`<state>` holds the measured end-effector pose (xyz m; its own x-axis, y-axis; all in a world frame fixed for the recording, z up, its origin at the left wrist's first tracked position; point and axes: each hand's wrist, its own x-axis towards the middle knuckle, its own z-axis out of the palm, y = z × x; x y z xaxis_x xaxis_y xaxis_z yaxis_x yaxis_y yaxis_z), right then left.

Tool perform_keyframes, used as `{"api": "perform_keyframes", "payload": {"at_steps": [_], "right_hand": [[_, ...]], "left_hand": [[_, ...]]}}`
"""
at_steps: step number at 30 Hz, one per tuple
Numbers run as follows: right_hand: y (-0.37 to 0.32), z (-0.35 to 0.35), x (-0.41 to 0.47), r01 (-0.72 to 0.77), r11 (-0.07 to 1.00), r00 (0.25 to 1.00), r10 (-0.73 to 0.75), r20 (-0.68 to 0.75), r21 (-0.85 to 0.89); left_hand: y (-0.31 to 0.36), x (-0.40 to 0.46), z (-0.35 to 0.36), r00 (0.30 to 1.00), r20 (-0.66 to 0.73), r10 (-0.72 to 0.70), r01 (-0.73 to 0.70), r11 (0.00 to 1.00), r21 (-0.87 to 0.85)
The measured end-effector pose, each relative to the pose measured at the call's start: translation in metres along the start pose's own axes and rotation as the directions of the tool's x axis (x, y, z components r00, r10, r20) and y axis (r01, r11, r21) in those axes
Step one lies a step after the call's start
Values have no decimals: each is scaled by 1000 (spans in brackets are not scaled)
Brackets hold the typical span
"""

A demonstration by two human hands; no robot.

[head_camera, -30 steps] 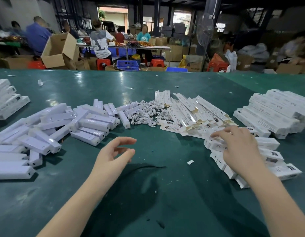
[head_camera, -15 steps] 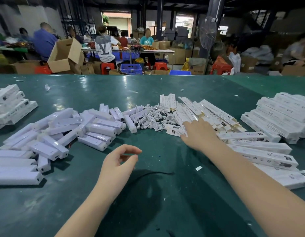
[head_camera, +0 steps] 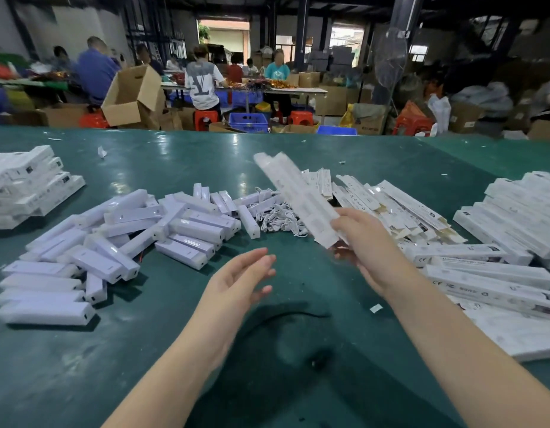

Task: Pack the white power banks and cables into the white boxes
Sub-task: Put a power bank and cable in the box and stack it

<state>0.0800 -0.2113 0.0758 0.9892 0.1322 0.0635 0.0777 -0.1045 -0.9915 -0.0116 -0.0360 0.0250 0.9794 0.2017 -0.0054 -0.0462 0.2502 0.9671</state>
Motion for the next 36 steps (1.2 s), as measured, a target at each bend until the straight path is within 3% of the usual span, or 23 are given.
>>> {"api": "perform_keyframes", "payload": {"at_steps": [1,3,7,12,14,16,18,22,30,33,36], "right_hand": [[-3,7,-12,-141,980,981,119,153,139],[0,14,-29,-304,938,900,226,372,165],[11,24,-48,-316,948,781,232,580,46],[20,26,-51,-241,966,861,171,478,89],[25,24,-54,-95,990,894,41,446,101],[28,22,-59,100,995,895,-93,437,5],[31,25,-62,166,986,889,-152,432,6],[31,33,-63,-69,966,917,-38,398,250],[32,33,-63,-315,846,879,89,469,430],[32,32,-63,-281,881,882,80,465,381],[33,31,-65,-72,981,905,-11,426,178]], "left_hand": [[1,3,2,1000,8,-18,19,996,-88],[5,5,5,999,10,-49,50,965,-259],[8,5,3,1000,-10,-18,13,928,-373],[11,8,1,973,-218,-77,-39,875,-483],[14,8,-1,959,-263,-108,-49,849,-526],[15,7,-3,947,-293,-131,-50,842,-537],[16,7,-5,942,-300,-150,-46,829,-557],[16,6,-5,945,-288,-152,-39,826,-562],[10,7,-3,963,-266,-30,-104,873,-476],[9,8,-3,962,-267,-58,-75,883,-463],[8,10,-1,953,-284,-100,-18,923,-385]]}}
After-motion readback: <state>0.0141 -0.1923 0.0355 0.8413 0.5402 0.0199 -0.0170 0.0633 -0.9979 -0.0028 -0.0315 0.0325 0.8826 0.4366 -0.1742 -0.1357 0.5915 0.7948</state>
